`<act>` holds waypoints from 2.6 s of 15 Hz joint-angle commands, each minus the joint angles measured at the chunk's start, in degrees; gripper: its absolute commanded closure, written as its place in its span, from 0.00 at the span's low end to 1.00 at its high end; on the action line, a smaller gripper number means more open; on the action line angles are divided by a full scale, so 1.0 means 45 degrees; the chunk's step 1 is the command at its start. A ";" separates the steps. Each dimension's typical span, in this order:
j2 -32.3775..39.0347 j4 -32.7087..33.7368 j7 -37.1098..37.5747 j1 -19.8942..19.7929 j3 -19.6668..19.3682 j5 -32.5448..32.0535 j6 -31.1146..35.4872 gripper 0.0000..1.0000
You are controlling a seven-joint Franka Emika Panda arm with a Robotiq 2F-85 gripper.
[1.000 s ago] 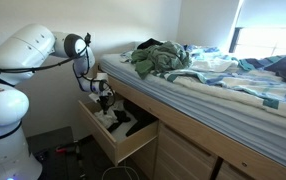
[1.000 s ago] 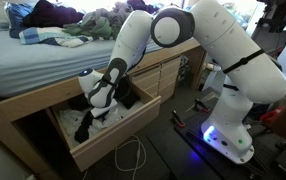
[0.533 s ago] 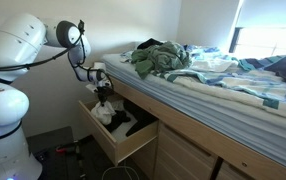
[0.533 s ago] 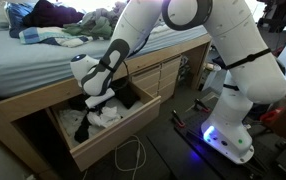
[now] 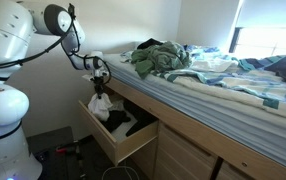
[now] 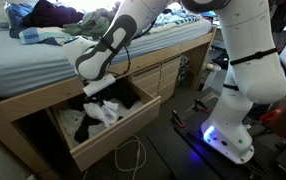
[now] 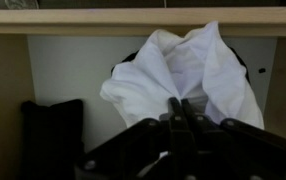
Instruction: Remove the white cloth from the drawer and put it on the bed
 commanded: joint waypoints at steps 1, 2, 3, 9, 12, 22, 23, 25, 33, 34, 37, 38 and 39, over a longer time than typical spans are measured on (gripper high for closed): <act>-0.1351 -0.0568 -0.0018 -0.0163 0.0276 -0.0214 -0.1199 0.99; -0.1543 -0.0538 0.0006 -0.0181 0.0327 -0.0262 -0.1484 0.99; -0.1741 -0.0495 0.0034 -0.0191 0.0366 -0.0351 -0.1786 0.99; -0.2866 -0.0371 0.0344 -0.0272 0.0555 -0.1100 -0.2917 0.99; -0.3367 -0.0361 0.0501 -0.0336 0.0674 -0.1506 -0.3168 0.99; -0.4532 -0.0339 0.1106 -0.0723 0.1446 -0.2871 -0.3507 0.99; -0.4086 0.0009 0.0922 -0.0835 0.1538 -0.2674 -0.3411 0.99; -0.4075 0.0013 0.0916 -0.0925 0.1686 -0.2669 -0.3407 0.97; -0.4017 0.0236 0.1034 -0.0917 0.1802 -0.2941 -0.3771 0.99; -0.4140 0.0291 0.1126 -0.0879 0.1829 -0.3085 -0.3946 0.99; -0.4738 0.0712 0.1365 -0.0706 0.1948 -0.4114 -0.4916 0.99; -0.4929 0.0950 0.1385 -0.0683 0.2034 -0.4456 -0.5324 0.99; -0.5125 0.1234 0.1411 -0.0682 0.2147 -0.4804 -0.5775 0.99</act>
